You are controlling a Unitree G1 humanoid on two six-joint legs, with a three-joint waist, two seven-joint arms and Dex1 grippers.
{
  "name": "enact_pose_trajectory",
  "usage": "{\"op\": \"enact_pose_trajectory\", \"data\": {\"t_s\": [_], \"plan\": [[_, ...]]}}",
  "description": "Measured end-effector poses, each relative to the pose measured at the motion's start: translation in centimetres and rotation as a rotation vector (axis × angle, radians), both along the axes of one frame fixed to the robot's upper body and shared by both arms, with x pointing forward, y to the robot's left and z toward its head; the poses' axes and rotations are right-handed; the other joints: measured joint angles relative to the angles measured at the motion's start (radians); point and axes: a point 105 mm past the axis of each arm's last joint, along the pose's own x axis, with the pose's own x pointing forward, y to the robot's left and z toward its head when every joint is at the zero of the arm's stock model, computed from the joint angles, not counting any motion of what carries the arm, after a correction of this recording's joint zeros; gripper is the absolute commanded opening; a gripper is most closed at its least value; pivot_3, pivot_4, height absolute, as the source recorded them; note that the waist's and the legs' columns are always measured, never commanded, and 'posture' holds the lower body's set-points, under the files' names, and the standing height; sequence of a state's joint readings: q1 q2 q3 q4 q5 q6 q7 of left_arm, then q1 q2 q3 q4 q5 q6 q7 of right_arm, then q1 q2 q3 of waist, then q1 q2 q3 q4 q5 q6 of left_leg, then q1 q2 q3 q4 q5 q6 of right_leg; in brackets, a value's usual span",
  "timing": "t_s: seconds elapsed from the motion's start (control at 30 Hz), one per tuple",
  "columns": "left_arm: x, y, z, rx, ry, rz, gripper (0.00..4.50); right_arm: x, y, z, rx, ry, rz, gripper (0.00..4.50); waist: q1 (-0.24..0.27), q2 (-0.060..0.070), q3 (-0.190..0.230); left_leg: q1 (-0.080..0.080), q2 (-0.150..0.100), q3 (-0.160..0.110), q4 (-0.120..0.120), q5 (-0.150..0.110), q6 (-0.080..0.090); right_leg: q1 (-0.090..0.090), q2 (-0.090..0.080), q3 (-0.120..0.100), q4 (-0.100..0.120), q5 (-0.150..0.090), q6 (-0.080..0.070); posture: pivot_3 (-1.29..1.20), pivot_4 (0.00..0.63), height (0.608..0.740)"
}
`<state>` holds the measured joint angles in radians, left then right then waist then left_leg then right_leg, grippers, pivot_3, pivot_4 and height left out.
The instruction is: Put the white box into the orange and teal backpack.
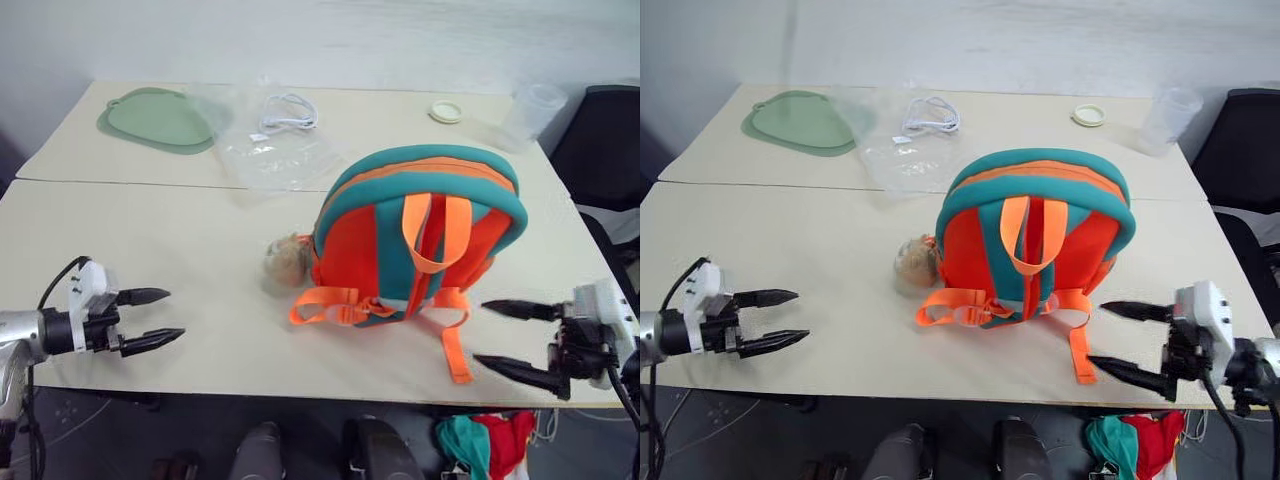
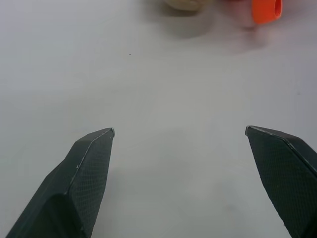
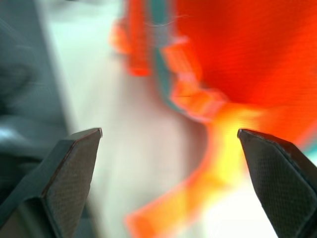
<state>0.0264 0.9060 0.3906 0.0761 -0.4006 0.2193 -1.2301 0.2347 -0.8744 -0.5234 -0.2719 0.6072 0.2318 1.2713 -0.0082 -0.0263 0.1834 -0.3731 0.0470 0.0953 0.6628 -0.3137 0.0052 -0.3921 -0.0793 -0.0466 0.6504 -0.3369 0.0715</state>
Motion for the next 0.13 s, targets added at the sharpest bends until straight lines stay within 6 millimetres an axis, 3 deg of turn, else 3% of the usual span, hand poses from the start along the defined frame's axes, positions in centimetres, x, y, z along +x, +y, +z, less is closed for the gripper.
{"op": "enact_pose_trajectory", "data": {"t_s": [0.13], "plan": [[-0.8,0.2,-0.4,0.042,-0.061,0.013,4.47,0.6,-2.5,-0.8,-0.105,-0.096,-0.03,4.5,0.0,0.001,0.0,0.003,0.001,0.0,-0.003,-0.001,-0.001,0.001,0.0,0.0,-0.001,-0.001,-0.002,0.0,0.15,0.74]]}}
